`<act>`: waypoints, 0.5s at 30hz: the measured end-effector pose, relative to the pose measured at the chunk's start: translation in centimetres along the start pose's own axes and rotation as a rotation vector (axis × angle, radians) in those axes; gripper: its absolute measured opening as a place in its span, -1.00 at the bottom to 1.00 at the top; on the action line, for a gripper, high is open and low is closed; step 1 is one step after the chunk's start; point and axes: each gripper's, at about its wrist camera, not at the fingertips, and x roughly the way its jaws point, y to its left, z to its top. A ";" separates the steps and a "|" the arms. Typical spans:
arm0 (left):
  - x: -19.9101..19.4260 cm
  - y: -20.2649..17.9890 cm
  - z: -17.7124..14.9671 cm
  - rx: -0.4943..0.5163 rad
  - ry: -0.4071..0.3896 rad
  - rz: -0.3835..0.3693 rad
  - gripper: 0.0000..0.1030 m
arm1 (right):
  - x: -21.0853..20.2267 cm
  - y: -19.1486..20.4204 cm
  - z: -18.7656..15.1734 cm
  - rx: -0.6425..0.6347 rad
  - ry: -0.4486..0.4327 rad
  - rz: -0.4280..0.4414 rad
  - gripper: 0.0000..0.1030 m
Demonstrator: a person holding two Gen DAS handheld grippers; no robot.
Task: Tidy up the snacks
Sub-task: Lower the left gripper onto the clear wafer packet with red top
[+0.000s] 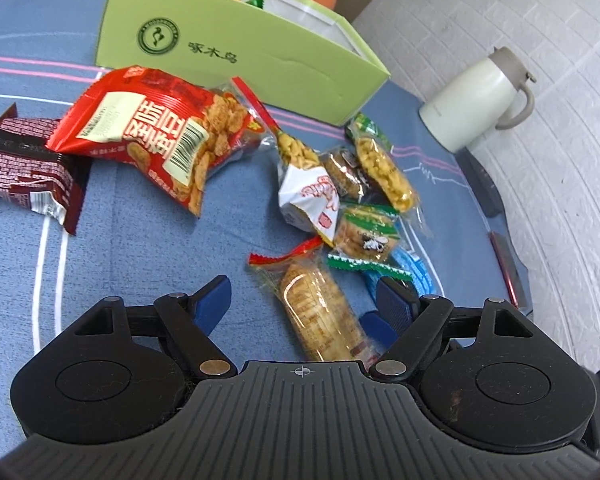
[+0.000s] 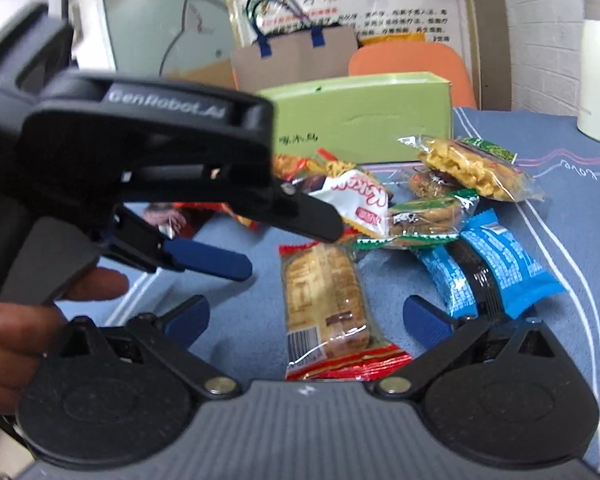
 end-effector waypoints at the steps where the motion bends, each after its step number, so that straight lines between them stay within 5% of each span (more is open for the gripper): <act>1: 0.1 -0.1 0.0 0.002 0.002 -0.003 0.29 | -0.1 0.0 0.1 -0.011 -0.005 0.001 0.99; 6: 0.9 -0.9 0.1 0.026 0.031 -0.007 0.29 | -0.1 -0.2 0.1 -0.089 -0.017 -0.036 0.99; 15: 1.4 -1.3 -0.2 0.077 0.086 -0.014 -0.20 | 0.5 1.7 -0.5 -0.150 0.028 0.039 0.93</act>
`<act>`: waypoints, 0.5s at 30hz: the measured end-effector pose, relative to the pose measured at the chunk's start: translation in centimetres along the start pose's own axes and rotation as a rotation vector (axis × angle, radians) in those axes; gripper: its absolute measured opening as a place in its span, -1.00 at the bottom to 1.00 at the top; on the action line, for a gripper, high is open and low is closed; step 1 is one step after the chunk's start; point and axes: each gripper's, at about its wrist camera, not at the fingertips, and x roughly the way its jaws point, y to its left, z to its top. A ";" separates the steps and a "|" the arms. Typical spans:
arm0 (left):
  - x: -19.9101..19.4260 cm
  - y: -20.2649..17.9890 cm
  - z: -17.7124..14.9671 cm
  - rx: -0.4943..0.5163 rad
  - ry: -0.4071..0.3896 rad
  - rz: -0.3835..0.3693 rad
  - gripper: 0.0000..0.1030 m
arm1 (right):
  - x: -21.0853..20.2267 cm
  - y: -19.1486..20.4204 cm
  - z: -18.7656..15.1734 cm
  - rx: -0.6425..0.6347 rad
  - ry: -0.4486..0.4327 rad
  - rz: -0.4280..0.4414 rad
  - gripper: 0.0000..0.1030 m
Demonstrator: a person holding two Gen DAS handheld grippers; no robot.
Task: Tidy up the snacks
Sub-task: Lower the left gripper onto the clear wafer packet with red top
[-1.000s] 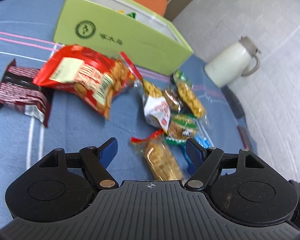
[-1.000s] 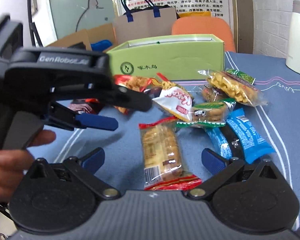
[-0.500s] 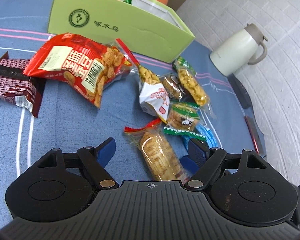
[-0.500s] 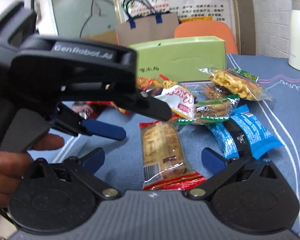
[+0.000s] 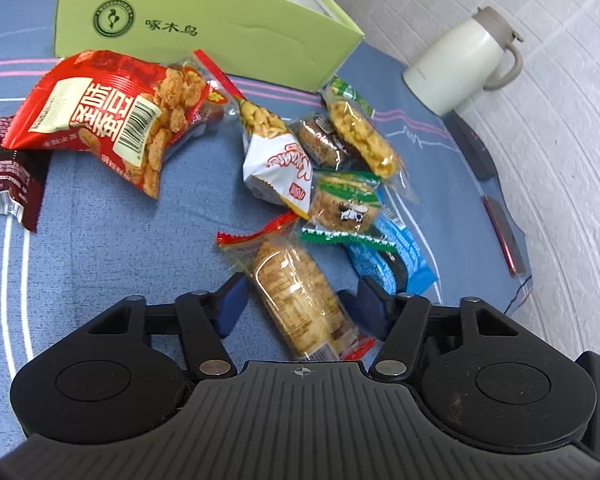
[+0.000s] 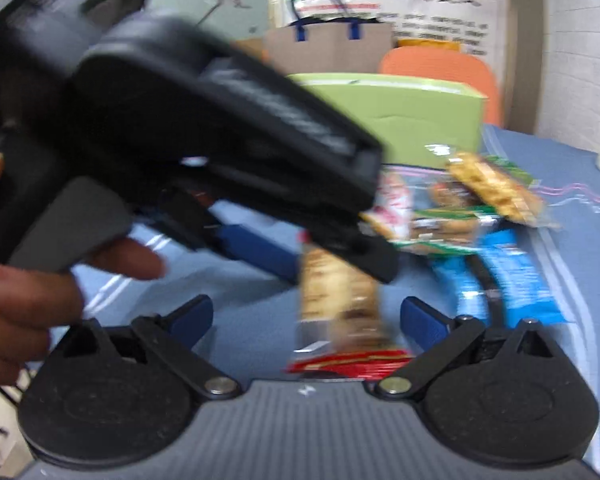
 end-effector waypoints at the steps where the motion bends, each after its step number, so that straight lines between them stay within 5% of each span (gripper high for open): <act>1: -0.2 0.1 -0.1 0.006 0.003 0.001 -0.24 | 0.1 0.5 0.1 -0.011 -0.002 0.004 0.92; 7: -2.1 2.0 -0.5 0.009 0.002 0.026 -0.31 | 0.8 2.7 0.9 -0.046 -0.017 0.050 0.91; 11: -2.0 2.3 -0.1 -0.011 -0.006 0.038 -0.28 | 0.6 2.6 1.1 -0.036 -0.027 -0.017 0.91; 15: -1.3 1.6 0.0 -0.007 -0.015 0.044 0.03 | 0.8 2.3 1.1 -0.033 -0.011 -0.060 0.91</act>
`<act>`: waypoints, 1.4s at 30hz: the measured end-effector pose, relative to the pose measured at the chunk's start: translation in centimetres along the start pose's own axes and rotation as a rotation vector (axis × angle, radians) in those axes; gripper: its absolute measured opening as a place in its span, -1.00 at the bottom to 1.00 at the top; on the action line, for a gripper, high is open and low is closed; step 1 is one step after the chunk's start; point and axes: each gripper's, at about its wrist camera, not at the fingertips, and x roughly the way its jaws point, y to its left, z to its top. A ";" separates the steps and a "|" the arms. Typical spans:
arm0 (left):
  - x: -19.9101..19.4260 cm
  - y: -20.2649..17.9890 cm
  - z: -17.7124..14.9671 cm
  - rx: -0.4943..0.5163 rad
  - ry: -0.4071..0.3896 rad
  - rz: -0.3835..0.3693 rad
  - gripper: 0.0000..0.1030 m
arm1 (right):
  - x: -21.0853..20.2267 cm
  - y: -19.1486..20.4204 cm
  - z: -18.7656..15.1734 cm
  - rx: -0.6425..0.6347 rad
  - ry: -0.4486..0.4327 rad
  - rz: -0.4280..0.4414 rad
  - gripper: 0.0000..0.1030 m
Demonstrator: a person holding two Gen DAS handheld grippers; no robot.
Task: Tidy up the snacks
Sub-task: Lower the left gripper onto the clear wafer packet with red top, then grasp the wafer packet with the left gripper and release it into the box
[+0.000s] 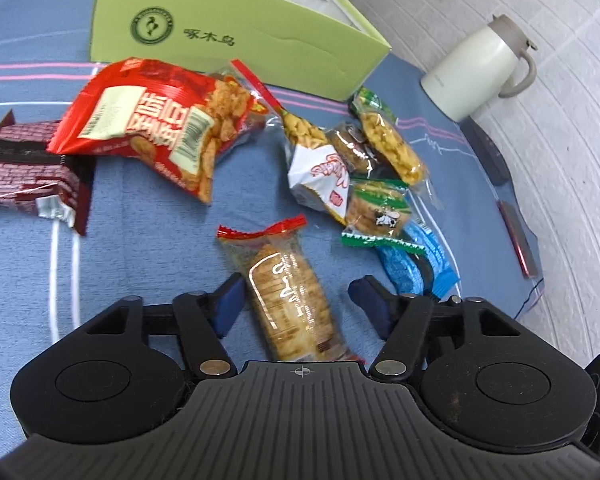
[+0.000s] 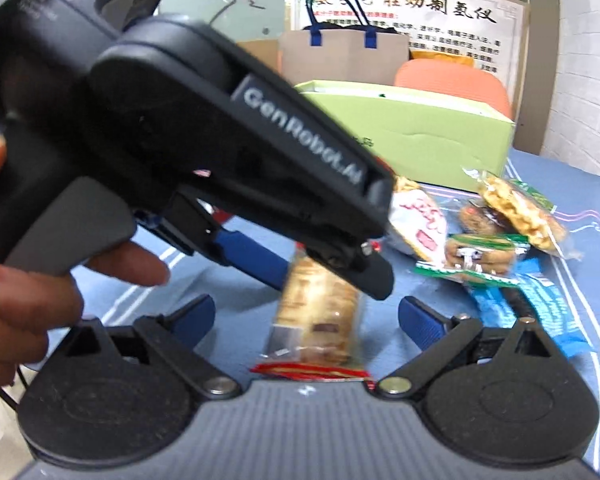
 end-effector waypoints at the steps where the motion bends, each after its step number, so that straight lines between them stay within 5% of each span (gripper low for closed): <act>1: 0.1 -0.2 -0.1 0.008 -0.001 0.006 0.10 | 0.0 0.0 0.0 0.001 0.004 0.001 0.91; 15: 0.4 -1.0 -0.3 0.037 -0.005 0.038 0.06 | -1.1 -1.4 -0.6 0.007 -0.002 -0.007 0.95; 17: 0.4 -1.0 -0.4 0.041 -0.007 0.035 0.06 | -1.3 -1.4 -0.8 0.001 0.000 -0.008 0.71; 18: 0.3 -1.0 -0.5 0.047 -0.009 0.033 0.05 | -1.5 -1.4 -1.0 0.003 -0.002 0.001 0.20; 19: 0.3 -1.0 -0.7 0.052 -0.014 0.032 0.04 | -1.7 -1.4 -1.1 0.006 -0.010 -0.003 0.10; 21: 0.2 -1.1 -1.0 0.072 -0.026 0.046 -0.19 | -1.8 -1.6 -1.1 0.012 -0.012 0.003 0.00; 22: 0.1 -1.2 -1.2 0.087 -0.036 0.064 -0.53 | -1.9 -1.8 -1.1 0.016 -0.010 0.001 -0.01; 23: 0.1 -1.1 -1.3 0.089 -0.039 0.077 -0.65 | -2.1 -1.9 -1.0 0.021 -0.008 0.002 -0.01; 29: -2.1 -1.5 -0.5 0.057 -0.104 0.025 -0.66 | -3.7 -2.3 1.5 -0.008 -0.066 -0.017 0.00; 36: -5.0 -2.6 7.0 0.090 -0.272 0.007 -0.65 | -1.6 -4.5 9.9 -0.124 -0.184 -0.030 0.05; 42: -3.1 -1.2 17.6 0.062 -0.307 0.036 -0.66 | 5.5 -7.9 17.7 -0.207 -0.177 -0.023 0.11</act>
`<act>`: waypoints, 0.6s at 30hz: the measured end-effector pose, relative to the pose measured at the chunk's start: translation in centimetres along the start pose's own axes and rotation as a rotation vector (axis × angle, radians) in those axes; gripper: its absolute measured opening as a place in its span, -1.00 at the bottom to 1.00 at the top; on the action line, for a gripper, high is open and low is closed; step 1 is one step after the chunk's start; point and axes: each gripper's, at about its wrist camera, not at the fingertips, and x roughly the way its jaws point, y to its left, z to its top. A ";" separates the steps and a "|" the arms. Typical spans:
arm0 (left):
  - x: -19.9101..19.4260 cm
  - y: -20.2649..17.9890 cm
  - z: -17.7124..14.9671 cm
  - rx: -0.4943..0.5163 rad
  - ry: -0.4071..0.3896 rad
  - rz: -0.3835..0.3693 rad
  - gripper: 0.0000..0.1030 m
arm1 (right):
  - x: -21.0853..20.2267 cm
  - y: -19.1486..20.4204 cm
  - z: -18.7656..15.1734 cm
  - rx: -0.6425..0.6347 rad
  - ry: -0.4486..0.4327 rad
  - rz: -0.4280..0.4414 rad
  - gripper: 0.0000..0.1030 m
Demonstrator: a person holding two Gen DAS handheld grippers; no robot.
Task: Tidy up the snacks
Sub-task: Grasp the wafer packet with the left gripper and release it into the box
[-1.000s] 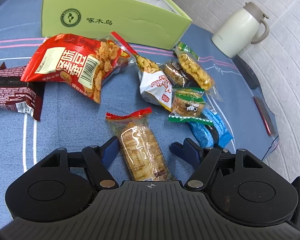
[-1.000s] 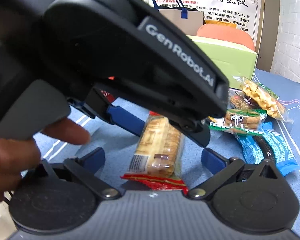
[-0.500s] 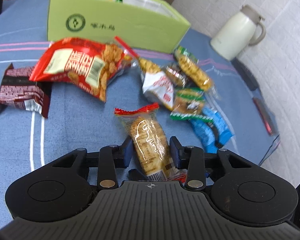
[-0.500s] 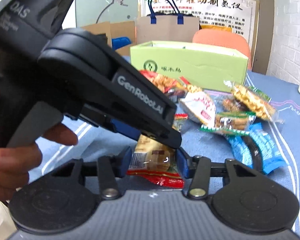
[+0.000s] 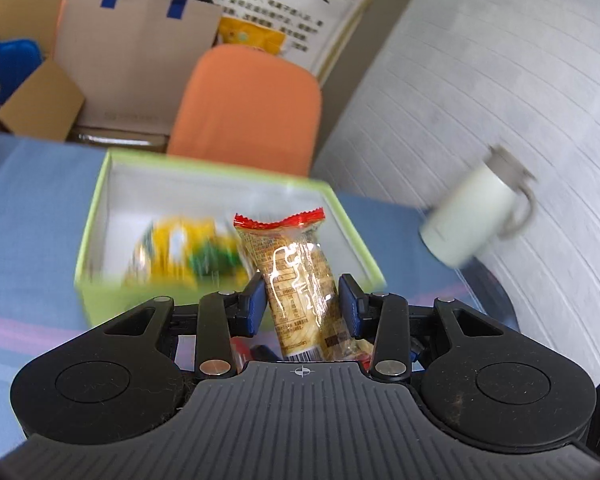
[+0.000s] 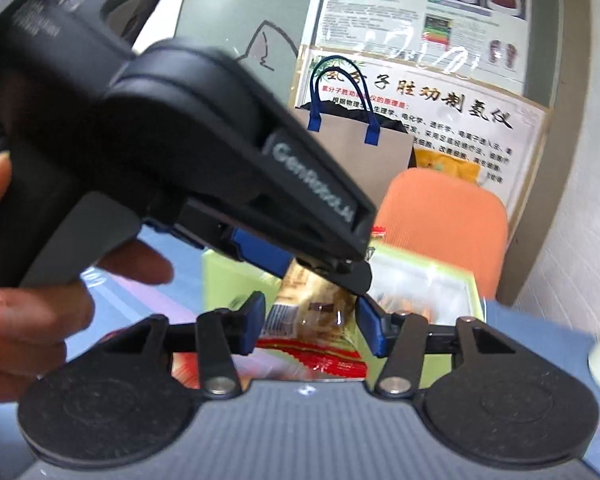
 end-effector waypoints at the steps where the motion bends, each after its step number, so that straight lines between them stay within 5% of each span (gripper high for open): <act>1: 1.1 0.2 1.3 -0.002 0.002 0.009 -0.66 | 1.5 -0.9 0.7 -0.005 0.011 0.005 0.11; 7: 8.6 2.2 6.3 -0.012 0.053 0.049 -0.68 | 8.6 -5.0 2.4 0.036 0.094 0.052 0.20; 10: 10.9 3.6 6.9 -0.038 0.083 0.057 -0.46 | 10.5 -6.7 1.8 0.075 0.117 0.056 0.32; 14: 8.9 4.3 5.9 -0.044 0.031 0.044 -0.21 | 6.7 -8.0 1.6 0.142 0.033 0.042 0.51; 16: 7.2 4.0 5.1 -0.034 0.005 0.029 -0.12 | 4.2 -8.2 1.3 0.151 -0.016 0.021 0.85; 18: 5.4 3.2 4.0 -0.015 -0.015 0.016 -0.06 | 2.0 -8.4 1.0 0.150 -0.040 -0.002 0.83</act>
